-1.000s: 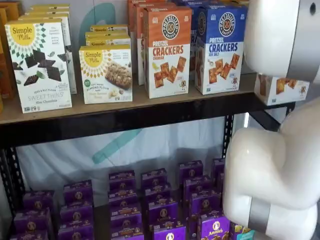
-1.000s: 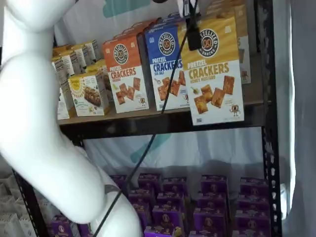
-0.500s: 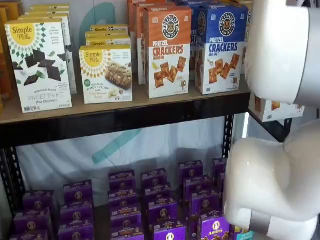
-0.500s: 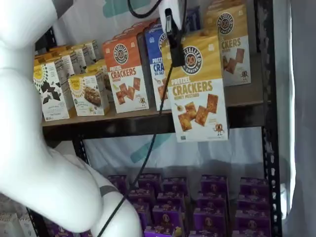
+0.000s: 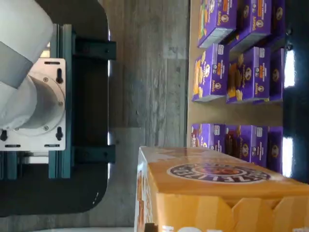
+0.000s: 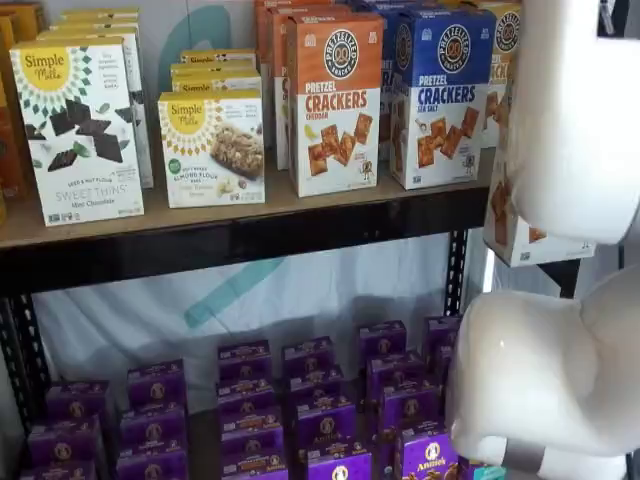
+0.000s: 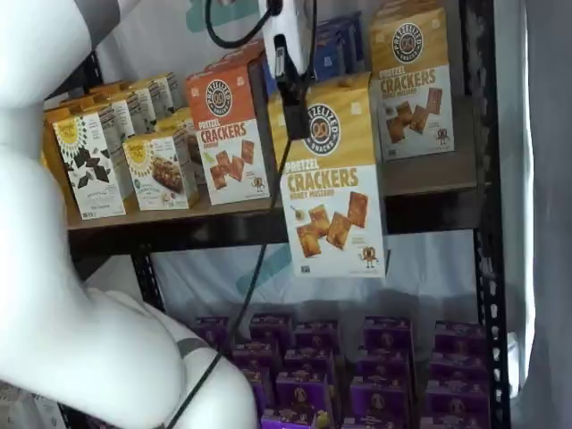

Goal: Retrieve the yellow and white box located on the top shelf, the sixth one from the left

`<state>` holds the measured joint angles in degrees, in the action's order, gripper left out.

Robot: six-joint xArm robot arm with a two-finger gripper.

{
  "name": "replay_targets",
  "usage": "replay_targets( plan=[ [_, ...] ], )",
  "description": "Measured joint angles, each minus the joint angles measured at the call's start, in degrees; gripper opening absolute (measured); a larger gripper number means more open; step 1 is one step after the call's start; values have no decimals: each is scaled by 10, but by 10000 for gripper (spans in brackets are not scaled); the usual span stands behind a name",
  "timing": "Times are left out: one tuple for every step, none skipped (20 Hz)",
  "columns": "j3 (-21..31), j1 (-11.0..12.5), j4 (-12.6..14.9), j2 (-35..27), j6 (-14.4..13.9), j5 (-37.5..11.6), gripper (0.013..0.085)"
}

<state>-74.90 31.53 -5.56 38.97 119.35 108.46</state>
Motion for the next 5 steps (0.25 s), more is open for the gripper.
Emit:
replay_targets(
  plan=[
    [2, -6, -1, 2, -7, 2, 610],
    [4, -11, -1, 4, -12, 3, 610],
    [5, -18, -1, 5, -18, 5, 610],
    [6, -23, -1, 5, -24, 7, 610],
    [6, -29, -1, 6, -30, 8, 610]
  ],
)
